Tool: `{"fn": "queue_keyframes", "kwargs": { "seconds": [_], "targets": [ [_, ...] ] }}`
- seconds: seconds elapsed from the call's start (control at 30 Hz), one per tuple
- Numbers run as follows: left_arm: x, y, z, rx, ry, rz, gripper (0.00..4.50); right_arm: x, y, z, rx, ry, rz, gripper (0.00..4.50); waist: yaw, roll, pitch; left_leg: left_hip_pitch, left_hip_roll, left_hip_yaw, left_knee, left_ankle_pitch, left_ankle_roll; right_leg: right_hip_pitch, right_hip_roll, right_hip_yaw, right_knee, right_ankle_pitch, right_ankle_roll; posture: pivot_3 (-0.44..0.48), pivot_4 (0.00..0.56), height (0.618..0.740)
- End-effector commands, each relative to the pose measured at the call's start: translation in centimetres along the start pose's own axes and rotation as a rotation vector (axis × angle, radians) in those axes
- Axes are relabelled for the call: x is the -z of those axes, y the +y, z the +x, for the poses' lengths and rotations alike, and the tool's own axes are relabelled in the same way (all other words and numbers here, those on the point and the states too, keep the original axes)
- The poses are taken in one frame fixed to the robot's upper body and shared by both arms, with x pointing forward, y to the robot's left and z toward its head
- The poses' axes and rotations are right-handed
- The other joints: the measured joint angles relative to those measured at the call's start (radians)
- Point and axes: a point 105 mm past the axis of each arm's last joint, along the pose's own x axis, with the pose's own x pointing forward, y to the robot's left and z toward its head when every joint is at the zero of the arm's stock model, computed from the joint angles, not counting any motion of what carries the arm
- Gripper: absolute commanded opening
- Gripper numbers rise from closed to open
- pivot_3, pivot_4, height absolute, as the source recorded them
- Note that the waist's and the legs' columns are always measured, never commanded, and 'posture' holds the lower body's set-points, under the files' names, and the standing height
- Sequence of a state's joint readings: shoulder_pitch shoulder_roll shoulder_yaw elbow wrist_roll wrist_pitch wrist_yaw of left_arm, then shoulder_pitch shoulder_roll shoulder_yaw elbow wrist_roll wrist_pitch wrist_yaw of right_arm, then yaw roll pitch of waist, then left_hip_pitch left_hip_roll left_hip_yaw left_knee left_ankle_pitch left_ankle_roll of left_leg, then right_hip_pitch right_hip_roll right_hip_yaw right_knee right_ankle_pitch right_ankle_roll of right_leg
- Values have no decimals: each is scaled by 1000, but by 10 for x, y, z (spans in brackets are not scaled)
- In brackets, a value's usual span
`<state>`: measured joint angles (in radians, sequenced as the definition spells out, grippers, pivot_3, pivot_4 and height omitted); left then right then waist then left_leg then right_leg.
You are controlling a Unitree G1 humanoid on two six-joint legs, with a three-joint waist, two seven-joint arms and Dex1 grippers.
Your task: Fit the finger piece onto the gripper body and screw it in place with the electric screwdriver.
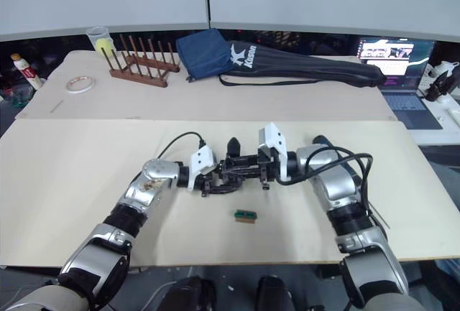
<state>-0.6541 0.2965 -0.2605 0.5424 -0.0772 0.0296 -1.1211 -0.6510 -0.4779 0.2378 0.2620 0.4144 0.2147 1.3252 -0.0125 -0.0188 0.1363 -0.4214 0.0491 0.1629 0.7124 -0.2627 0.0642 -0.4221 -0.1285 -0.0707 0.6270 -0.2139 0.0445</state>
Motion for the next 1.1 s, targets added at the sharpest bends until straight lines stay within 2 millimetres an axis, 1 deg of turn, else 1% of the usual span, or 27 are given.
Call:
{"fn": "queue_keyframes", "kwargs": {
  "seconds": [0.03,0.17,0.3,0.4,0.6,0.8,0.93,1.1],
  "targets": [
    [-19,3,-6,-1,-49,58,2320,76,14,-4,-16,252,223,338,-1,0,-1,0,0,0,0,0,0,0,0,0,0,0,0,0,150,740],
    [-19,3,-7,-5,-48,57,2320,80,19,-6,-8,258,254,338,-2,1,-4,2,1,0,-1,-1,2,0,0,0,1,0,-1,0,150,740],
    [-18,3,-6,-10,-49,53,2320,85,31,-11,13,298,257,338,-1,0,-5,2,1,0,-1,-1,-1,0,0,0,1,-1,-2,0,150,740],
    [-17,2,-6,-9,-51,50,2320,83,34,-10,31,293,284,338,0,0,-5,2,1,0,-1,-2,-1,0,-1,0,1,-1,-2,0,150,740],
    [-16,0,-7,-6,-51,48,2320,84,23,-8,37,325,301,338,-1,1,-6,3,1,0,-1,-4,0,0,-1,0,0,-1,-2,0,150,740],
    [-15,-1,-10,-11,-47,48,2320,89,18,-6,13,357,329,338,-3,1,-6,4,1,0,-2,-4,0,1,-1,0,0,-2,-2,0,150,740],
    [-15,-1,-10,-18,-46,47,2320,88,19,-5,3,361,318,338,-4,2,-8,5,1,0,-2,-4,0,2,-1,0,0,-2,-3,0,150,740],
    [-15,0,-10,-22,-48,46,2320,88,25,-5,10,370,276,338,-3,3,-10,5,1,0,-2,-5,-1,1,-1,0,0,-2,-3,0,150,740]
  ]
}}
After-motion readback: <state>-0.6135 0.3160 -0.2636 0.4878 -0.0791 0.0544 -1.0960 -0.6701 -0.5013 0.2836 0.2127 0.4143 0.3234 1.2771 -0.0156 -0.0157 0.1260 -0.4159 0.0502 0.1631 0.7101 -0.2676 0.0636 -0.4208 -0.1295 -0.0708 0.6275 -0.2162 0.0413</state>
